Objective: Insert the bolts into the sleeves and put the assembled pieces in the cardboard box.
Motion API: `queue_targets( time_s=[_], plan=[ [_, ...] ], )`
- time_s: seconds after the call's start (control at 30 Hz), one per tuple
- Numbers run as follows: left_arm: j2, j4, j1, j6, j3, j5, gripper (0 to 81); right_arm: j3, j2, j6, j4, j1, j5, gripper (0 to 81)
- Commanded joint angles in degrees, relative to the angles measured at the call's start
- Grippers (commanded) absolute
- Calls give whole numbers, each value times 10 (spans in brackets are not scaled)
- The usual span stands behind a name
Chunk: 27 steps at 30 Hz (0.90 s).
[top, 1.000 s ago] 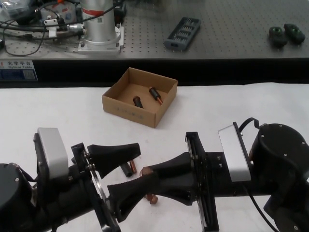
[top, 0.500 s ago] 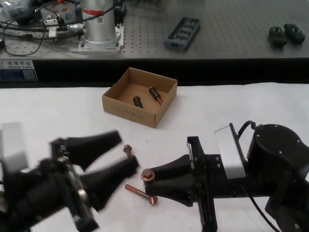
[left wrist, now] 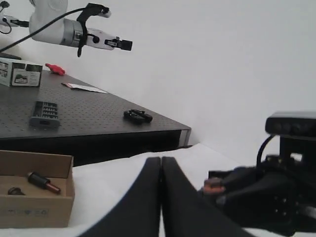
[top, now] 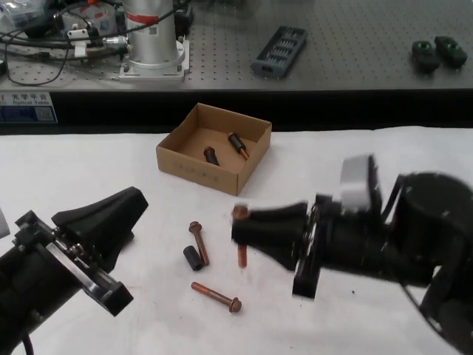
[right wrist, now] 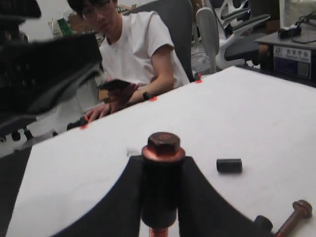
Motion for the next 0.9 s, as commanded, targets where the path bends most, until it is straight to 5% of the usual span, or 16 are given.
queue_targets(
  time_s=[0.0, 0.17, 0.37, 0.7, 0.87],
  plan=[
    [-38, 45, 2, 4, -1, -30, 6, -12, -78, 31, 98, -4, 52, 64],
    [-142, 251, 2, 42, -19, -98, 6, -78, -146, -45, 378, -2, 174, 64],
    [-224, 571, 2, 93, -98, -172, 6, -190, -134, -53, 526, -9, 253, 64],
    [-224, 578, 2, -51, -102, -129, 6, -462, -5, -53, 719, -39, 264, 64],
    [-224, 560, 2, -37, -88, -170, 6, -590, 91, -53, 785, -49, 269, 64]
  ],
)
